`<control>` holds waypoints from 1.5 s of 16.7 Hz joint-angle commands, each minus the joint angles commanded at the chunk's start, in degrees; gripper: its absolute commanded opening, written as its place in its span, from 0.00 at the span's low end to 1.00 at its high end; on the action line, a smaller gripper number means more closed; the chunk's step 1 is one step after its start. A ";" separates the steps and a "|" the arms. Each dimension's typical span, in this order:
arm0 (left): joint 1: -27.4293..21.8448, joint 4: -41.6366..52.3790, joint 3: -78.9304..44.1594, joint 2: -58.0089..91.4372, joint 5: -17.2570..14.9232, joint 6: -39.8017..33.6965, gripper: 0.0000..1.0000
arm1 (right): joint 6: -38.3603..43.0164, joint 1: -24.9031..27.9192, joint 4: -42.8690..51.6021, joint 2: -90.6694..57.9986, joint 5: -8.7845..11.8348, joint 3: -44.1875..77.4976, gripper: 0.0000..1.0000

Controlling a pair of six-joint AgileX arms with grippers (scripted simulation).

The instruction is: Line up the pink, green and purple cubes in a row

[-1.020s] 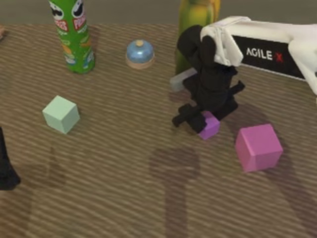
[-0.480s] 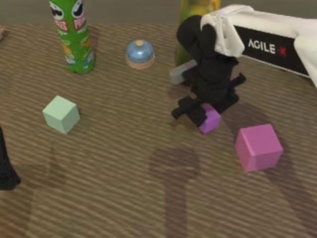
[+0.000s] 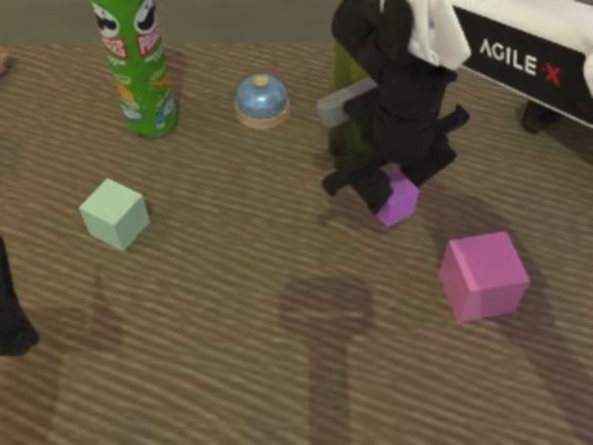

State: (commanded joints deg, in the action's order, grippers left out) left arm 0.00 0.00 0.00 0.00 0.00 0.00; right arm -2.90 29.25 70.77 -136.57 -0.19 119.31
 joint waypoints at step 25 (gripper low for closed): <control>0.00 0.00 0.00 0.00 0.00 0.00 1.00 | 37.17 4.39 -12.58 19.76 -0.73 -32.54 0.00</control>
State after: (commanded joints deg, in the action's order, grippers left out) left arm 0.00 0.00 0.00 0.00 0.00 0.00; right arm 34.27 33.63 58.19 -116.81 -0.92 86.76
